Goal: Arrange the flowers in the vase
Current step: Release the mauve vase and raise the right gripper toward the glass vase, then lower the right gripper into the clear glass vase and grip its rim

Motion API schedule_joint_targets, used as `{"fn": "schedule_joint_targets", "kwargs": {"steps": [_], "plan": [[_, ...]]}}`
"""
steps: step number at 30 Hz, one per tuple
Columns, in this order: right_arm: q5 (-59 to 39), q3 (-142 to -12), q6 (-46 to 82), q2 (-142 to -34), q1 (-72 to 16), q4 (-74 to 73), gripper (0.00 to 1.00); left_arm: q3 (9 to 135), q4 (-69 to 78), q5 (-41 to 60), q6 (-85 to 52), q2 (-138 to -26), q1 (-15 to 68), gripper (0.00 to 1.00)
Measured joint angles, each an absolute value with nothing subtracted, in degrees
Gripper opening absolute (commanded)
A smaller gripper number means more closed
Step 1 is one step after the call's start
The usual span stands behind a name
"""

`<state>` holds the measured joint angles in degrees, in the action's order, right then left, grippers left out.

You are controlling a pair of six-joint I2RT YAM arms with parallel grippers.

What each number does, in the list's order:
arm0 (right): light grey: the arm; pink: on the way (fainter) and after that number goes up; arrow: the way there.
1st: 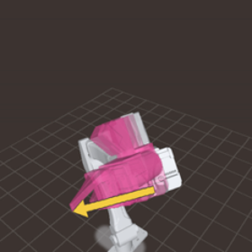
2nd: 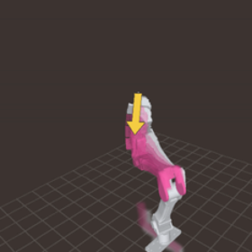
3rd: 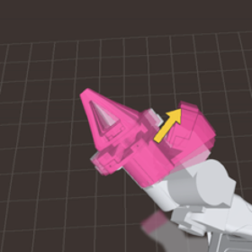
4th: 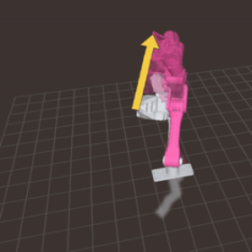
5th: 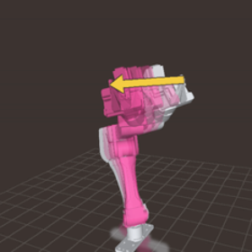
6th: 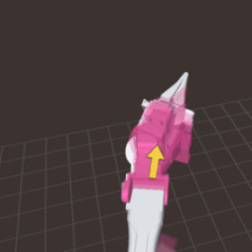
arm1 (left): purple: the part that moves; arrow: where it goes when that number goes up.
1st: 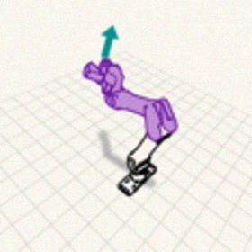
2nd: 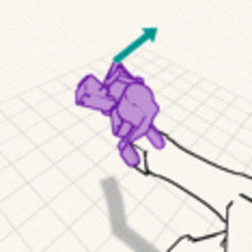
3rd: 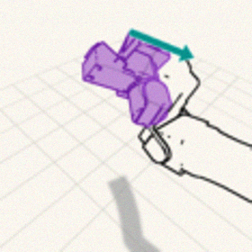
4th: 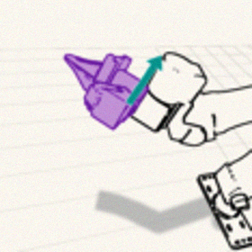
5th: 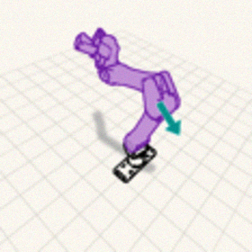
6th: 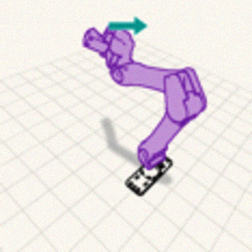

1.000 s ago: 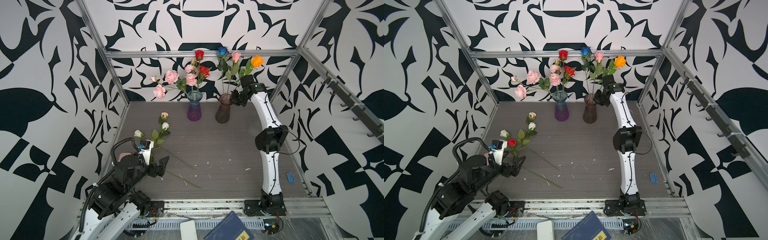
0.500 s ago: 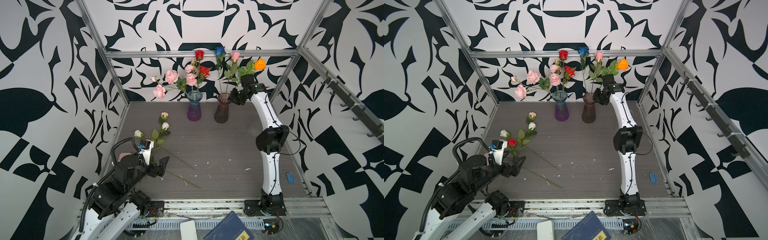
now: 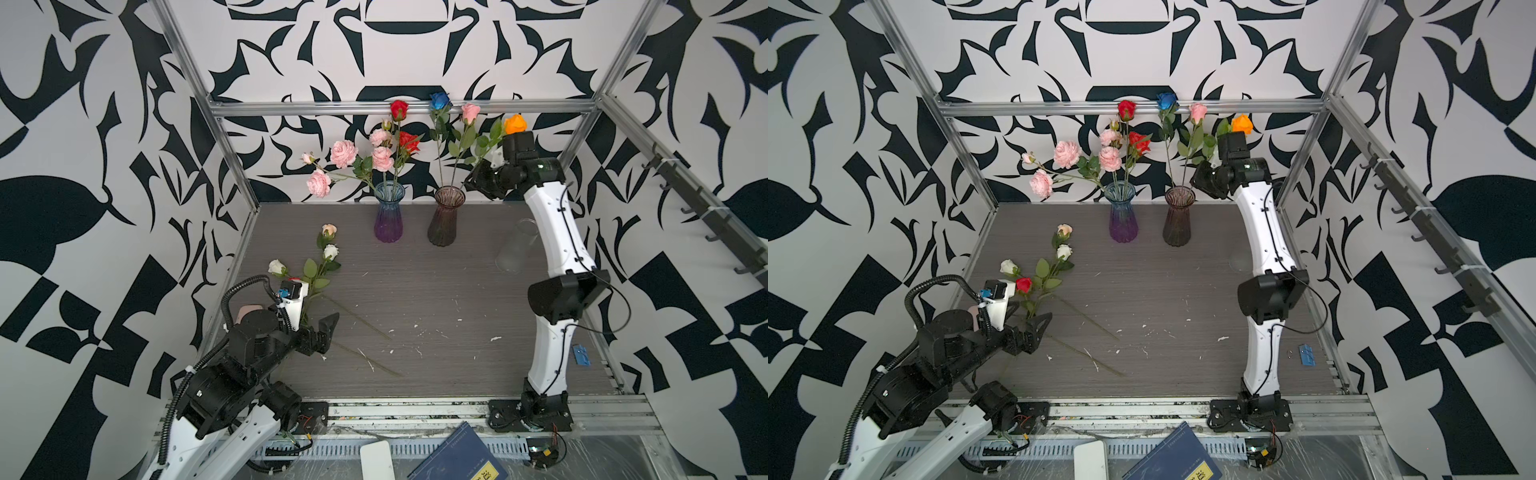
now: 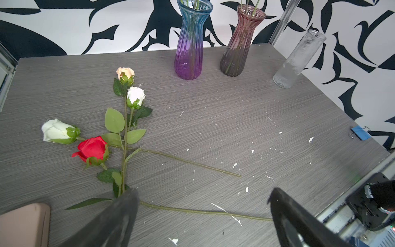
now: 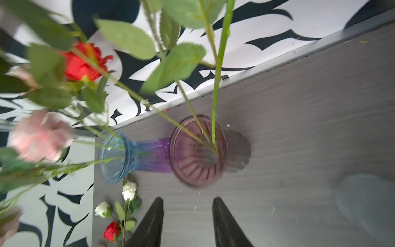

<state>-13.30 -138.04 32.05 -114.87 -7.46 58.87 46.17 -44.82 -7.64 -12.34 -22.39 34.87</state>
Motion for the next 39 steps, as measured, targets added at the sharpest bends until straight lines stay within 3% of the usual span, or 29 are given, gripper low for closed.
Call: {"fn": "schedule_joint_targets", "kwargs": {"steps": [7,13,19,31,39], "plan": [[-7.0,-123.3,29.6,-98.5,1.1,60.2,0.42,46.2,-44.8,-7.2,-12.3,-22.2,34.9,0.99],[2.4,-113.6,26.1,-93.9,4.4,62.4,0.42,46.2,-44.8,-7.0,-12.3,-22.2,34.8,1.0],[3.5,-107.4,24.5,-95.9,7.0,62.3,0.43,46.2,-44.8,-6.6,-12.3,-22.0,34.7,0.99],[0.7,-108.6,24.0,-106.7,9.8,60.1,0.41,46.2,-44.8,-6.6,-12.4,-21.4,34.7,0.99],[-0.2,-111.5,24.0,-110.8,9.8,60.2,0.33,46.2,-44.8,-6.6,-12.4,-21.2,34.7,0.99]]}}
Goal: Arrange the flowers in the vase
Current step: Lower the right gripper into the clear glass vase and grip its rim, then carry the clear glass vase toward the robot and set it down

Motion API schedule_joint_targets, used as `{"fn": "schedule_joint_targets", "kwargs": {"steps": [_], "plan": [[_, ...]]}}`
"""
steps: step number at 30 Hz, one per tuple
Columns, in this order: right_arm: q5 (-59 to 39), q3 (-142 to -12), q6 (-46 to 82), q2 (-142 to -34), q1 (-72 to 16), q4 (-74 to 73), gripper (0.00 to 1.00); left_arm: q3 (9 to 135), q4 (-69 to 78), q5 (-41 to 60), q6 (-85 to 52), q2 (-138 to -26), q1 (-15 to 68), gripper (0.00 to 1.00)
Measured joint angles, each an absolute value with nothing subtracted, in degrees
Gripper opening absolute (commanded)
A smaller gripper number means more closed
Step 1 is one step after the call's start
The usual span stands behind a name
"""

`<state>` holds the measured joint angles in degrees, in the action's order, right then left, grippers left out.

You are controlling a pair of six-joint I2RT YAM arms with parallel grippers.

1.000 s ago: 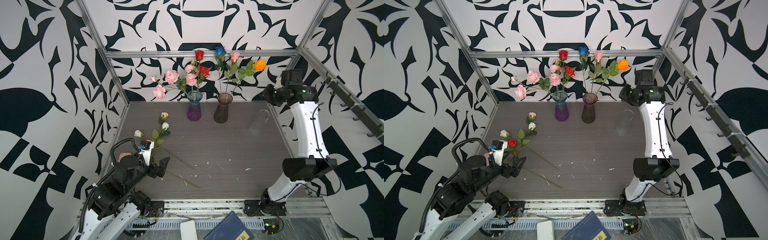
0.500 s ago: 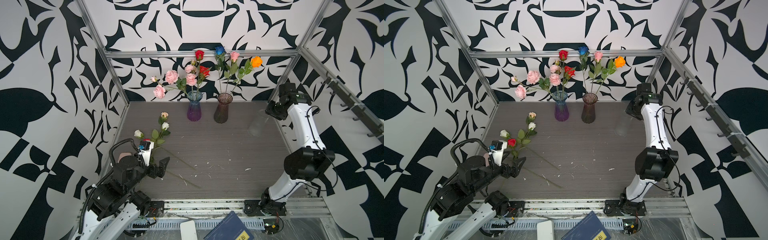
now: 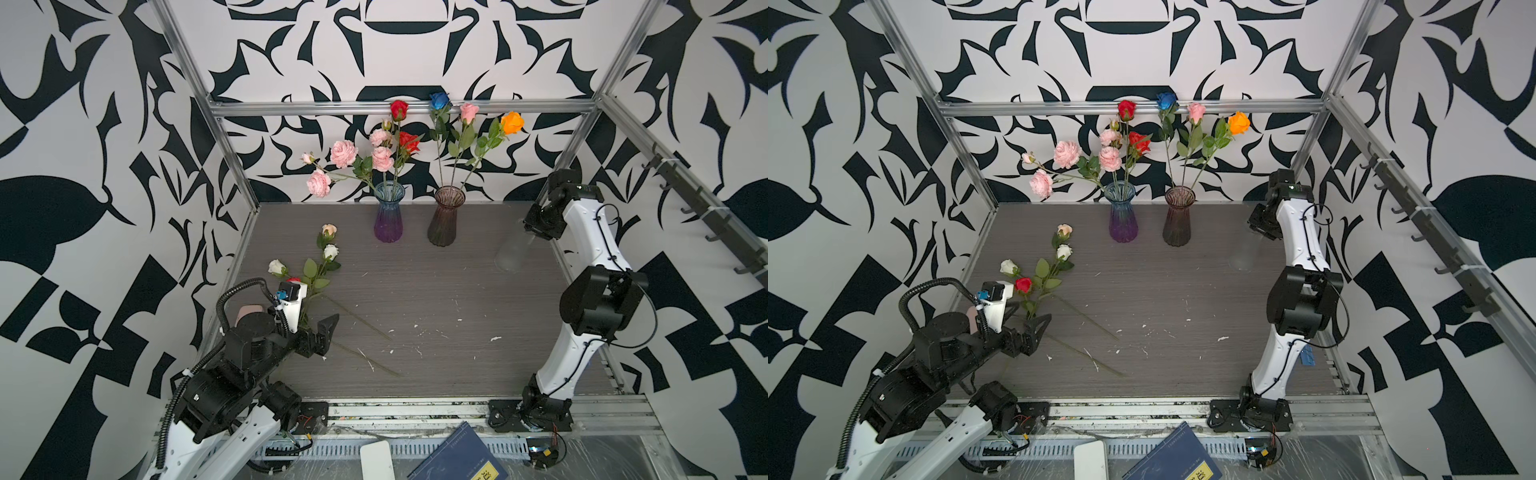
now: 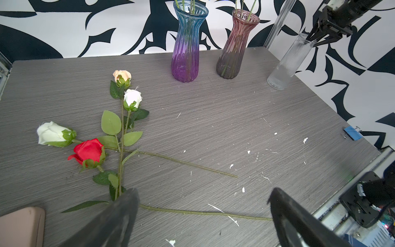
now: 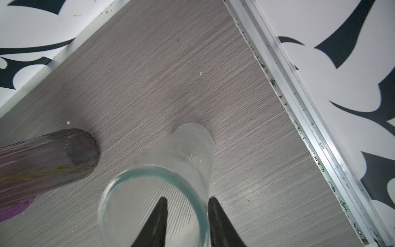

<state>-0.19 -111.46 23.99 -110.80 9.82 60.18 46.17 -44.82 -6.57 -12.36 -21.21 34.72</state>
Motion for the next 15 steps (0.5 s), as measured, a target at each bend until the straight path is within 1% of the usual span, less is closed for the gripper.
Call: {"fn": "schedule_joint_targets", "kwargs": {"steps": [5,9,13,15], "plan": [[-0.3,-108.3,24.1,-108.9,10.0,58.3,0.18,46.2,-44.8,-6.6,-12.4,-21.0,34.7,0.99],[-0.3,-103.4,24.1,-105.0,10.0,57.3,0.06,46.2,-44.8,-6.5,-12.4,-20.9,34.7,0.99],[-1.5,-97.9,24.5,-100.6,10.0,56.3,0.0,46.2,-44.8,-6.4,-12.4,-20.7,34.7,0.99],[-2.3,-95.4,24.7,-98.4,9.9,56.2,0.0,46.2,-44.8,-6.3,-12.4,-20.7,34.7,0.99]]}}
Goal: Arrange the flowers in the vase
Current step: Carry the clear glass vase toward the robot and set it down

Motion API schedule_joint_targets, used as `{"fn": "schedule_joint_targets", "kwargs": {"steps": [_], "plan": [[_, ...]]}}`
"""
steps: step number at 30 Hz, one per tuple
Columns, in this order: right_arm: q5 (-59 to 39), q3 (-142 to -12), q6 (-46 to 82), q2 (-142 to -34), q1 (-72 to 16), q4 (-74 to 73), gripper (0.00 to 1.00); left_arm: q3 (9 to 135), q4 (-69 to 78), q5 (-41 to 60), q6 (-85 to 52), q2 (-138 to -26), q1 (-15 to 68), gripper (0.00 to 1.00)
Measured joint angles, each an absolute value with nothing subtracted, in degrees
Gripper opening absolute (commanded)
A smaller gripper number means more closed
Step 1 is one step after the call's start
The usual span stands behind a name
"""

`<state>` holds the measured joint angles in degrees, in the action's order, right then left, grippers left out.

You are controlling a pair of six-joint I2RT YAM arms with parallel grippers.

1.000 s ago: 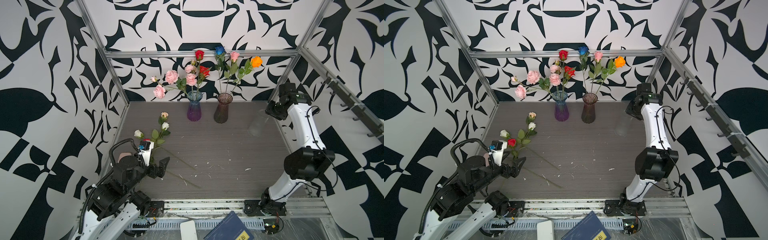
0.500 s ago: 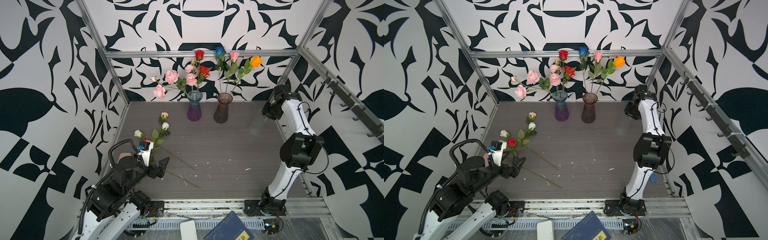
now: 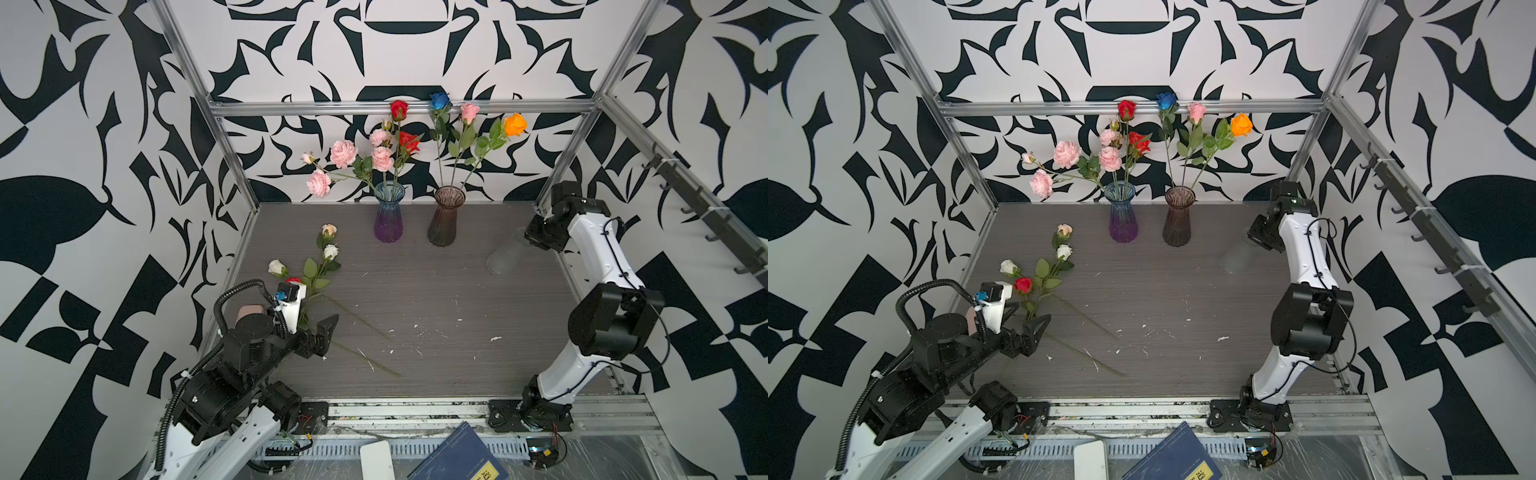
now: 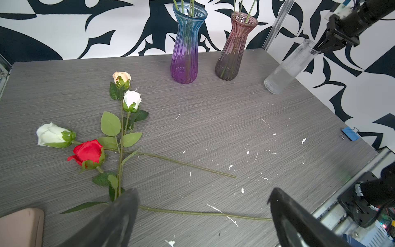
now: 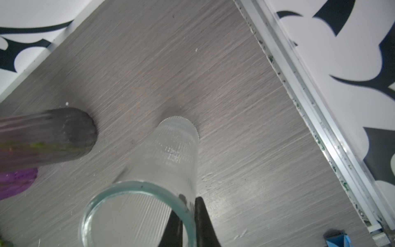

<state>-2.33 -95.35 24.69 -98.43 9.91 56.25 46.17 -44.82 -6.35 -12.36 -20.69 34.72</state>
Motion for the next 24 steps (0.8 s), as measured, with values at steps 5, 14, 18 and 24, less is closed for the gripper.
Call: {"fn": "schedule_joint_targets", "kwargs": {"steps": [5,14,18,24], "plan": [[-2.5,-91.6,24.6,-93.6,5.8,58.7,0.0,46.2,-44.8,-6.2,-12.4,-20.7,34.7,0.99],[-1.3,-92.9,25.5,-89.1,-20.4,62.7,0.0,46.2,-44.8,-6.2,-12.4,-20.7,34.7,0.99],[1.8,-92.9,27.4,-89.1,-30.3,63.7,0.0,46.2,-44.8,-6.2,-12.4,-20.7,34.6,0.99],[4.9,-93.9,30.0,-90.9,-38.2,64.6,0.0,46.2,-44.8,-6.3,-12.4,-20.7,34.5,0.99]]}}
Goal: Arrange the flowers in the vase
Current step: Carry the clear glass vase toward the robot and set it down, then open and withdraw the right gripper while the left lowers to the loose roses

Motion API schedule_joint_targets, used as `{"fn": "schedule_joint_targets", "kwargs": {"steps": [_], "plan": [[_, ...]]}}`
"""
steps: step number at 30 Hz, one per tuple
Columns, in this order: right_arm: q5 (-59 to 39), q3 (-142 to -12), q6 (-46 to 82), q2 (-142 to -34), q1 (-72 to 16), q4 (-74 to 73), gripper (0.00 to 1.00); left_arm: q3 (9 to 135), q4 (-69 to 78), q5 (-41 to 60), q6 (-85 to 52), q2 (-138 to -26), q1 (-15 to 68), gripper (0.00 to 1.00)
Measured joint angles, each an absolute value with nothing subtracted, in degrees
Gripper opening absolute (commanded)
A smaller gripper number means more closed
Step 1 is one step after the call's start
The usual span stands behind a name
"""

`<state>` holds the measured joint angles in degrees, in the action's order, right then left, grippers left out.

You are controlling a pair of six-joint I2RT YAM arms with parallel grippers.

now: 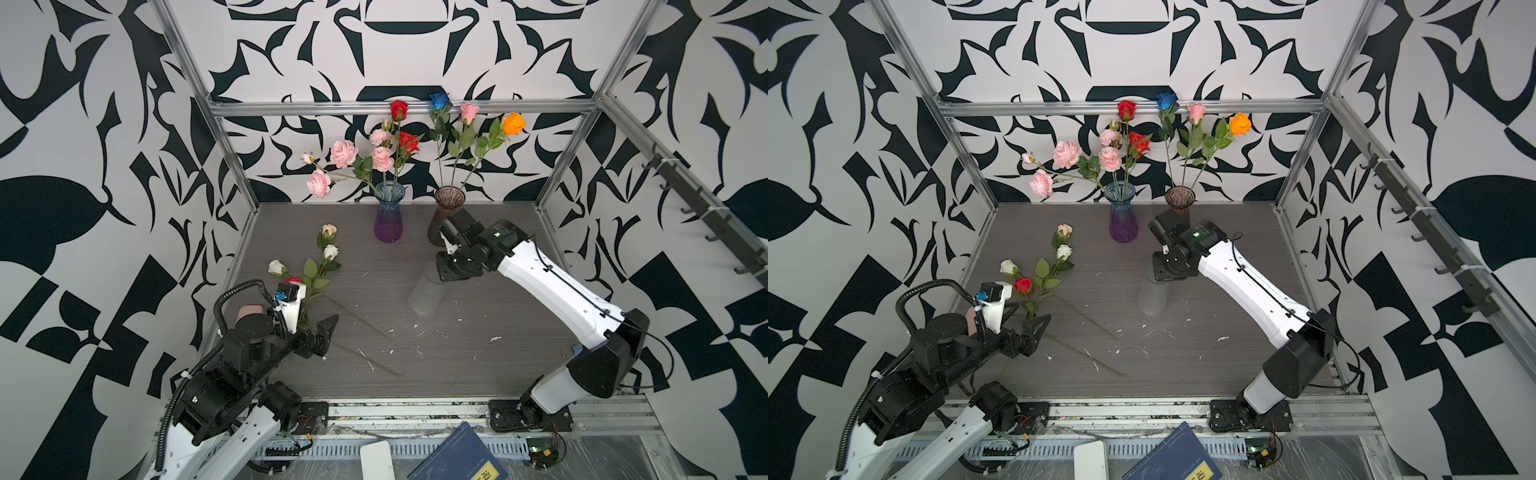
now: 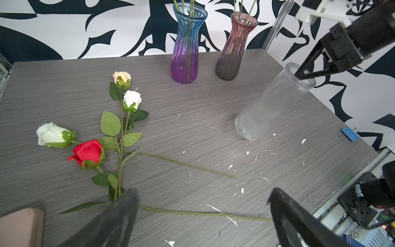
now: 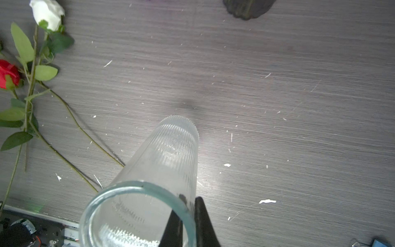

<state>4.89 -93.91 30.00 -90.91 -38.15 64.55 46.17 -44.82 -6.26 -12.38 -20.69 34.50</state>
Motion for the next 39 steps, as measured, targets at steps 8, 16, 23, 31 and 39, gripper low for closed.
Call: {"fn": "schedule_joint_targets", "kwargs": {"steps": [8,16,23,31,39], "plan": [[7.1,-95.0,31.6,-95.7,-40.9,64.4,0.0,46.2,-44.8,-6.3,-12.4,-20.7,34.5,0.99],[7.8,-95.0,32.4,-96.1,-41.1,64.3,0.24,46.2,-44.8,-6.3,-12.4,-20.7,34.5,0.99],[7.3,-97.1,33.0,-95.8,-41.1,61.8,0.43,46.2,-45.1,-6.7,-12.8,-20.9,34.5,0.99],[9.6,-101.1,32.4,-90.6,-40.1,61.9,0.42,49.3,-45.8,-4.6,-15.2,-30.0,34.5,0.98],[4.0,-77.5,35.2,-65.4,-19.2,54.1,0.4,48.1,-41.8,3.8,-25.3,-44.8,33.2,0.78]]}}
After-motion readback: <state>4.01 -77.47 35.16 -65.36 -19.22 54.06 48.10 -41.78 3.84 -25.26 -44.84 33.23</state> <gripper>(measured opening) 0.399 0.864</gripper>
